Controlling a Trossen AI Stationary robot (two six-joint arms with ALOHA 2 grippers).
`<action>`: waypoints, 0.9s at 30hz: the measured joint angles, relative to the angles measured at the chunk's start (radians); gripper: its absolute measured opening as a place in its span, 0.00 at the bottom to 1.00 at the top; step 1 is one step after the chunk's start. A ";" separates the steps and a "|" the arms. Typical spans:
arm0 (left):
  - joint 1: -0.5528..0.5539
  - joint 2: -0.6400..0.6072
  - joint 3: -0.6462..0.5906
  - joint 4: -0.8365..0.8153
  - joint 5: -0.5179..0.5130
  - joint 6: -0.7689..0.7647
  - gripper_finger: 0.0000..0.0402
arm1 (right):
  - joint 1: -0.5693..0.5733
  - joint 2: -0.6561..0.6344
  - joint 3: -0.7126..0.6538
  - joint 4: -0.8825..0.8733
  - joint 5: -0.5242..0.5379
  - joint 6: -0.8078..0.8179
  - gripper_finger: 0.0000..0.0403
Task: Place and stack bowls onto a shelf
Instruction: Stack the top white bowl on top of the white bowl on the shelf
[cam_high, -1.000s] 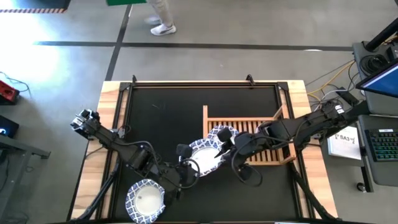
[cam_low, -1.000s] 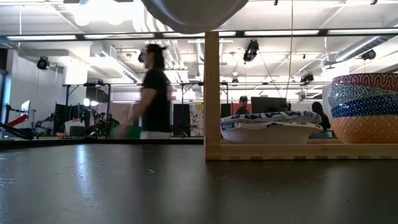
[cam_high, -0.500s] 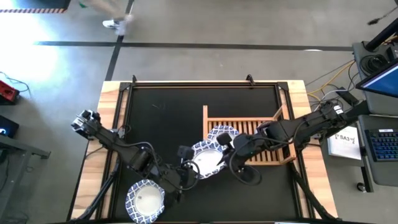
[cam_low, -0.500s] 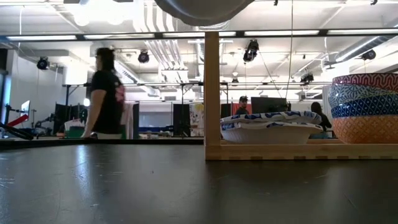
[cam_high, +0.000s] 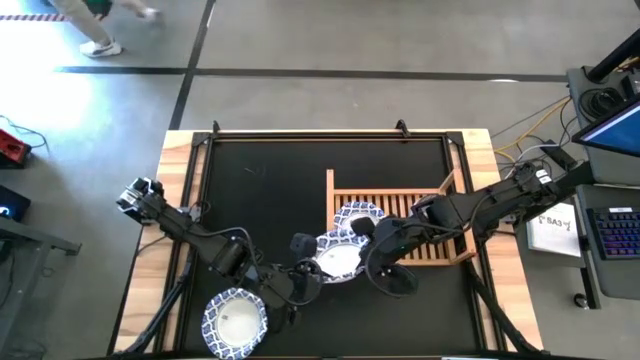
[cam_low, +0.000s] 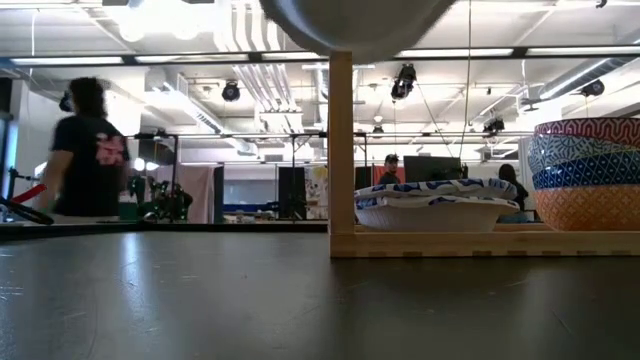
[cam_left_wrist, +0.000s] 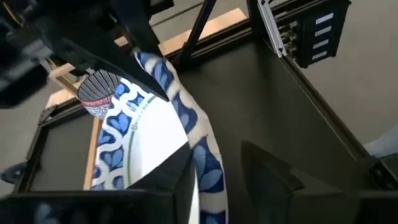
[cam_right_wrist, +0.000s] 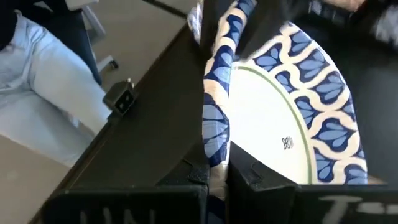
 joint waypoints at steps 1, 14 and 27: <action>0.000 -0.001 0.000 0.000 -0.003 0.010 0.30 | -0.002 0.000 0.000 -0.021 0.000 0.025 0.02; 0.007 -0.006 0.000 -0.002 -0.338 0.054 0.46 | -0.015 -0.002 0.000 -0.202 -0.088 0.333 0.02; 0.008 -0.015 0.000 -0.056 -0.419 -0.033 0.46 | -0.016 0.062 -0.038 -0.361 0.205 0.376 0.02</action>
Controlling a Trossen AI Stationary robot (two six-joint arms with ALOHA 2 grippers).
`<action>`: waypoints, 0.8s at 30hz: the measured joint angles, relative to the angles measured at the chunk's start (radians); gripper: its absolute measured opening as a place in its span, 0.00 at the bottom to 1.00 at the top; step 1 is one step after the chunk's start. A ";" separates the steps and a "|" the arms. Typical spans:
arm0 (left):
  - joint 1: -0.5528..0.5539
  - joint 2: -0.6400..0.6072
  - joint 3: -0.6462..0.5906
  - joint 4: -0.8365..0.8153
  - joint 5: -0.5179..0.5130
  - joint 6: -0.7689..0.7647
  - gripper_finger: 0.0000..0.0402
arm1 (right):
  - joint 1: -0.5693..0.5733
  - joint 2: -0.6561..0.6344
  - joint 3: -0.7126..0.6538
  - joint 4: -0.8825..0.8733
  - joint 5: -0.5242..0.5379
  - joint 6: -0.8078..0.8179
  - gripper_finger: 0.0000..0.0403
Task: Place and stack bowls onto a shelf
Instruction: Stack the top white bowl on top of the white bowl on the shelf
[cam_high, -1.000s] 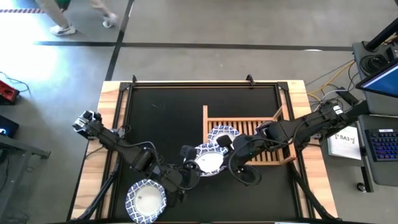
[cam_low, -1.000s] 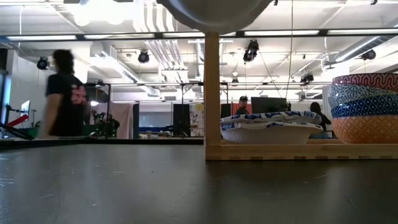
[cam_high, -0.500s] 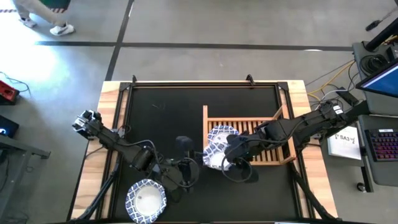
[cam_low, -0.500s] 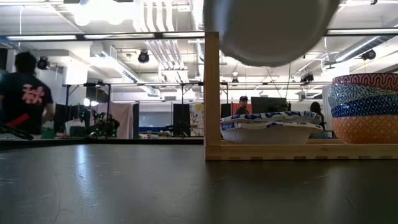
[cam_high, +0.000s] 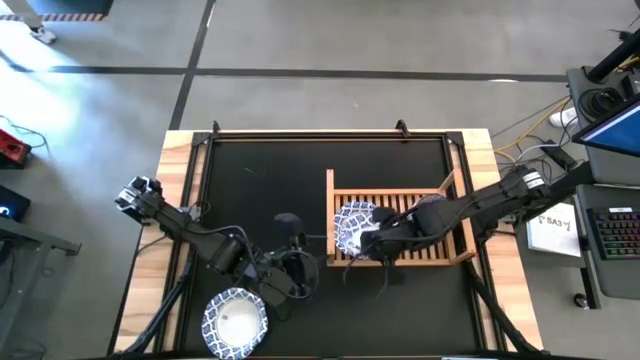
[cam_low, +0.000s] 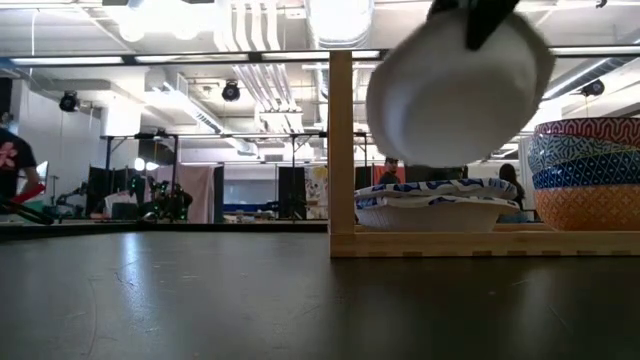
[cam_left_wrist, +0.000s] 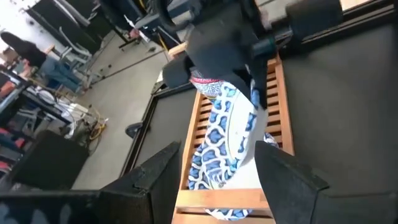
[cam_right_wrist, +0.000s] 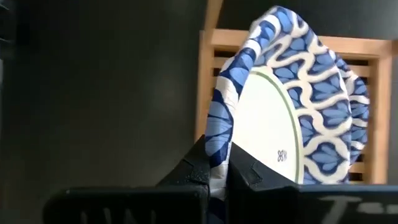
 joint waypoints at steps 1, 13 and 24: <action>0.000 -0.002 0.000 -0.007 0.000 -0.007 0.46 | 0.001 0.011 -0.005 0.001 0.023 -0.012 0.02; -0.015 -0.011 0.000 -0.216 0.041 -0.266 0.46 | -0.014 0.176 -0.009 0.016 0.197 -0.104 0.02; -0.029 -0.016 0.046 -0.442 0.162 -0.418 0.46 | -0.061 0.250 -0.009 0.018 0.199 -0.132 0.17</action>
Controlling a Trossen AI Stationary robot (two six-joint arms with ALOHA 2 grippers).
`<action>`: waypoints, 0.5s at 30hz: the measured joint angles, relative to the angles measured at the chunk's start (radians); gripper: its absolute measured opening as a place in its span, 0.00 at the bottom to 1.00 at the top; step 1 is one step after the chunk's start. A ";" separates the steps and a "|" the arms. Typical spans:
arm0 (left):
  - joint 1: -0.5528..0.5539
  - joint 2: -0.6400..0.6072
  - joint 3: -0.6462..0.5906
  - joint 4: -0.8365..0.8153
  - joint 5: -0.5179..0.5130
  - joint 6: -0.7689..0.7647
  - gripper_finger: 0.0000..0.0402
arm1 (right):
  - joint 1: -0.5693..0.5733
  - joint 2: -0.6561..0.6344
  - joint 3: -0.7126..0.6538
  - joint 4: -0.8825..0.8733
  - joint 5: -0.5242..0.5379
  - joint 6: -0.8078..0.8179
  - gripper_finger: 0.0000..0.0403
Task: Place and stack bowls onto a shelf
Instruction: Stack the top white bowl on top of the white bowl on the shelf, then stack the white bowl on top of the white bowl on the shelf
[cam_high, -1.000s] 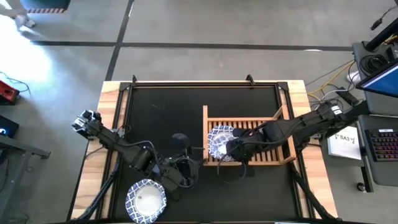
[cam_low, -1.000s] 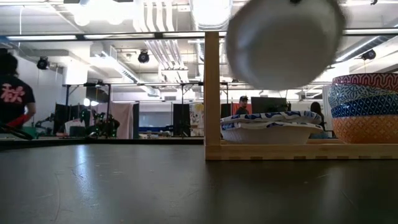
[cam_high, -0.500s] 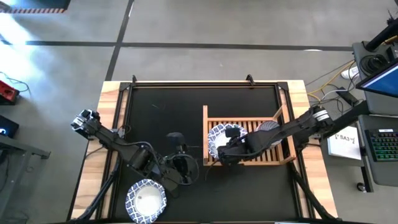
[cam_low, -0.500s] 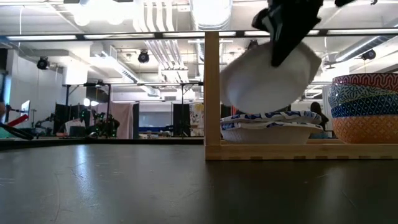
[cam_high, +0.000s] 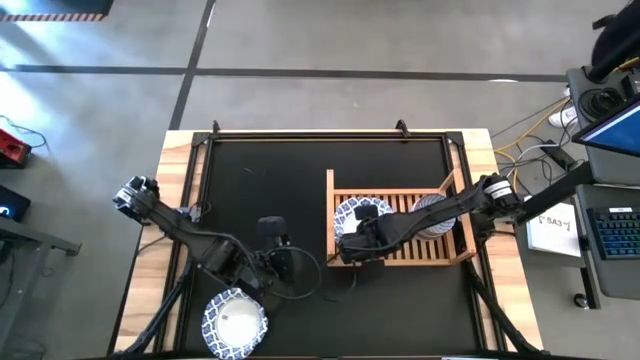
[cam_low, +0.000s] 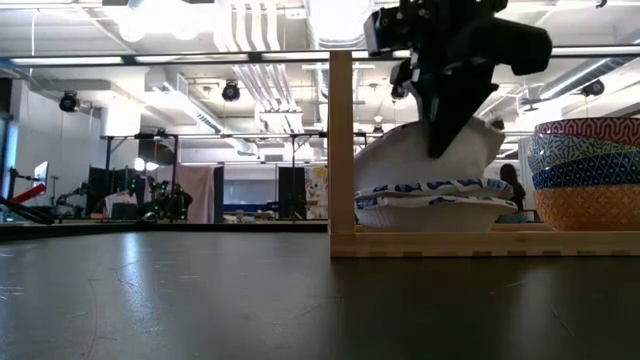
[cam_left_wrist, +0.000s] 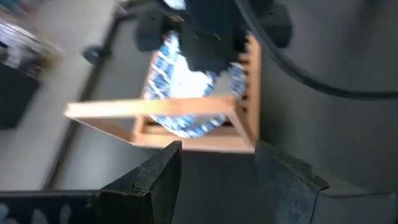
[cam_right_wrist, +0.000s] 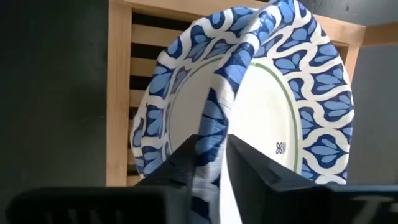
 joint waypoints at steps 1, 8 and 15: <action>0.000 -0.001 0.010 -0.020 0.033 -0.017 0.46 | -0.001 0.000 0.000 -0.001 0.000 0.000 0.19; -0.014 0.000 0.030 -0.121 0.253 -0.215 0.46 | 0.005 -0.058 0.014 -0.014 -0.079 0.057 0.36; -0.029 0.018 -0.007 -0.139 0.369 -0.429 0.46 | 0.005 -0.158 0.058 -0.008 -0.157 0.122 0.43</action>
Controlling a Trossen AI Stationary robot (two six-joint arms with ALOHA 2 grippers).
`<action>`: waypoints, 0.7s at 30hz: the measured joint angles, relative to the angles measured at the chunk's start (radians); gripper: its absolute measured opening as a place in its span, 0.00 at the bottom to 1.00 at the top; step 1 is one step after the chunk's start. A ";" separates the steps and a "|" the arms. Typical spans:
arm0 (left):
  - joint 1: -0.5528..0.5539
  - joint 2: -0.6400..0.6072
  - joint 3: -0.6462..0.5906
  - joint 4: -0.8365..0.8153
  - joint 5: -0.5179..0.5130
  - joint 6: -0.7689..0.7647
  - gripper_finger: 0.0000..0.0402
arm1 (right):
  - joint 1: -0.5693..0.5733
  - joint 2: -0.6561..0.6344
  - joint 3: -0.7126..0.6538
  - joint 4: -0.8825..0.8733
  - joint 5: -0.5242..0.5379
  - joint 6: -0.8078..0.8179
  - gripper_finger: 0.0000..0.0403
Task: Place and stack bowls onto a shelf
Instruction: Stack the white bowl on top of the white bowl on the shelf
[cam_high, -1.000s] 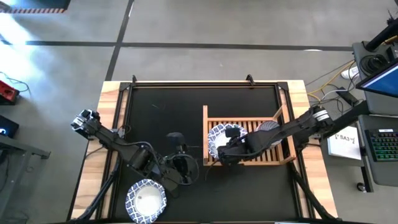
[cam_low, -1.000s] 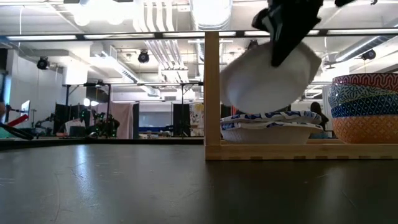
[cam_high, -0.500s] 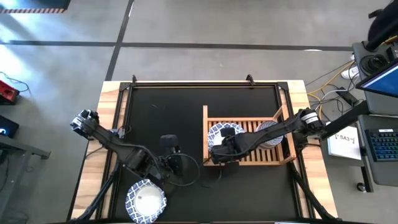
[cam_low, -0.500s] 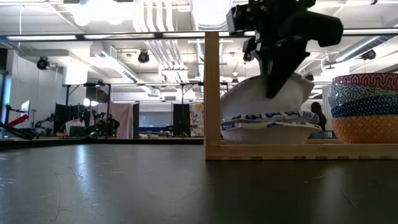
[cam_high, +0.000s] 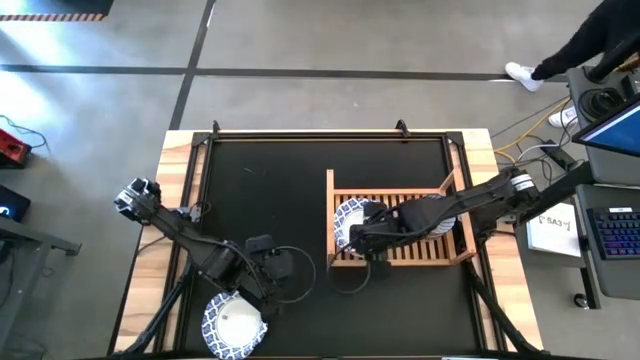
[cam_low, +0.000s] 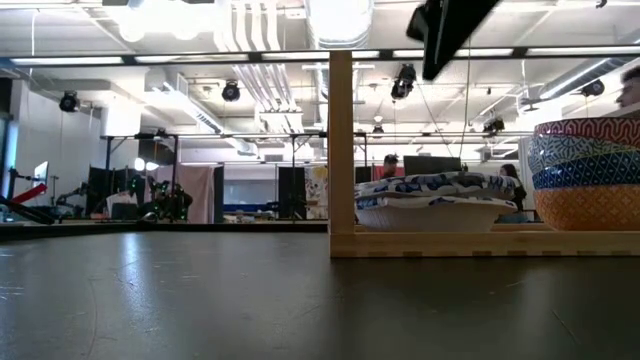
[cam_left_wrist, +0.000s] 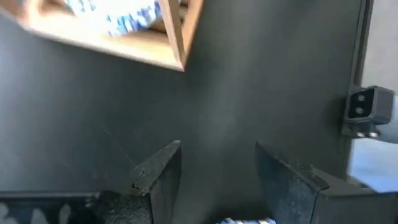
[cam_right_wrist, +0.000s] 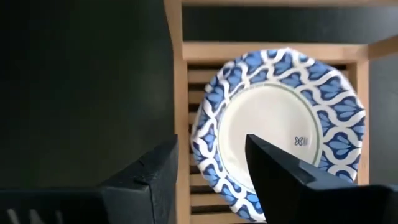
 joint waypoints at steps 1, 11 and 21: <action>-0.001 0.007 -0.005 0.000 0.024 -0.029 0.46 | 0.000 -0.015 0.006 0.002 -0.002 0.014 0.44; -0.030 0.096 -0.091 -0.008 0.263 -0.325 0.46 | 0.000 -0.095 0.008 0.057 -0.001 0.081 0.44; -0.170 0.150 -0.098 0.059 0.306 -0.752 0.46 | 0.000 -0.089 0.007 0.045 -0.001 0.044 0.45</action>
